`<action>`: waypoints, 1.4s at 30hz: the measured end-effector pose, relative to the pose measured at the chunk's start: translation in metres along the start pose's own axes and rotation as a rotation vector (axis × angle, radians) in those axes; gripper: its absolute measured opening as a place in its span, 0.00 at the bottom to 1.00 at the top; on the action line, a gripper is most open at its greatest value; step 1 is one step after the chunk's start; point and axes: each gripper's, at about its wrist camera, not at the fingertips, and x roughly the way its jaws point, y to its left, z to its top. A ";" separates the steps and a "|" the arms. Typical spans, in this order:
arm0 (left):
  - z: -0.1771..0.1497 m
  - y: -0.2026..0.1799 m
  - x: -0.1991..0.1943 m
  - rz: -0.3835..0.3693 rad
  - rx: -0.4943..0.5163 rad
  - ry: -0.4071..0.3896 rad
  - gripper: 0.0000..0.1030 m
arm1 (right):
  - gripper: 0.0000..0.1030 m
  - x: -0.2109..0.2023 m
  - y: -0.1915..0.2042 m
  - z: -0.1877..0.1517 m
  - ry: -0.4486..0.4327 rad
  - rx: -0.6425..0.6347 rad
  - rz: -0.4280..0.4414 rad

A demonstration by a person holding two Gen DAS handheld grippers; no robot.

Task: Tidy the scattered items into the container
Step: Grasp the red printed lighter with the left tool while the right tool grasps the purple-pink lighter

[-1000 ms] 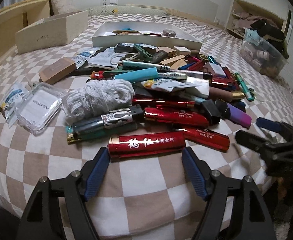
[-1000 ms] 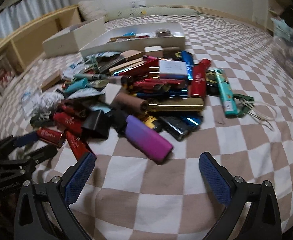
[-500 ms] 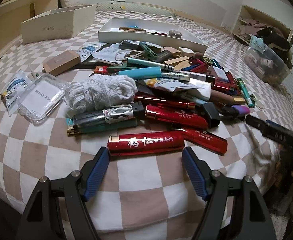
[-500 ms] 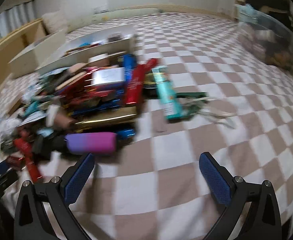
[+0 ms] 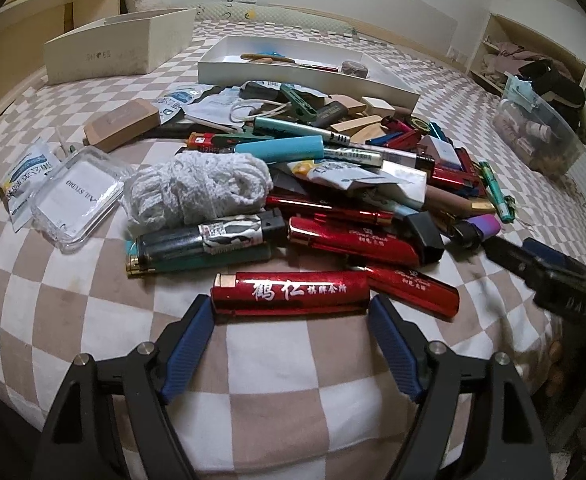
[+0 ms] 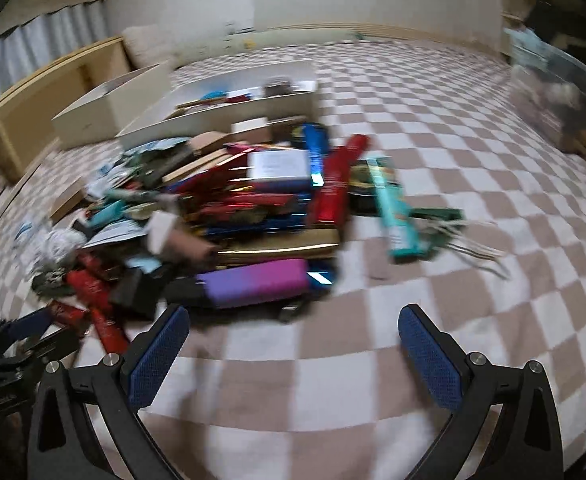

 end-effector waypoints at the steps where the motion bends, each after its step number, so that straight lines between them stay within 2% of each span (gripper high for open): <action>1: 0.000 0.001 0.000 -0.004 -0.001 -0.001 0.74 | 1.00 0.002 0.004 0.001 0.000 -0.008 0.002; 10: -0.001 0.014 -0.006 -0.026 -0.008 -0.008 0.56 | 1.00 0.014 0.019 0.006 0.008 -0.049 -0.021; 12: 0.000 0.015 -0.007 -0.029 -0.013 -0.005 0.55 | 1.00 0.017 0.022 0.006 0.015 -0.068 -0.026; 14: 0.000 0.013 -0.009 -0.020 -0.011 -0.006 0.57 | 1.00 0.020 0.025 0.006 0.024 -0.085 -0.034; 16: 0.000 0.009 -0.009 -0.025 -0.004 -0.001 0.79 | 1.00 0.023 0.026 0.006 0.035 -0.093 -0.045; 18: 0.000 0.004 -0.009 -0.020 0.005 -0.006 0.83 | 1.00 0.026 0.025 0.006 0.050 -0.087 -0.051; 21: 0.001 -0.004 -0.004 0.008 0.034 0.002 0.83 | 0.94 0.025 0.020 0.006 0.044 -0.069 -0.052; 22: 0.001 -0.005 -0.003 0.015 0.035 0.006 0.83 | 0.85 0.024 0.018 0.006 0.037 -0.064 -0.050; 23: 0.002 -0.007 -0.001 0.025 0.036 0.009 0.83 | 0.82 0.024 0.017 0.006 0.033 -0.059 -0.059; 32: 0.004 -0.015 0.011 0.110 0.072 -0.015 0.84 | 0.82 0.019 0.014 0.000 0.023 -0.041 -0.034; 42: 0.003 -0.013 0.009 0.095 0.076 -0.006 0.80 | 0.82 0.010 0.018 -0.008 0.036 -0.049 -0.007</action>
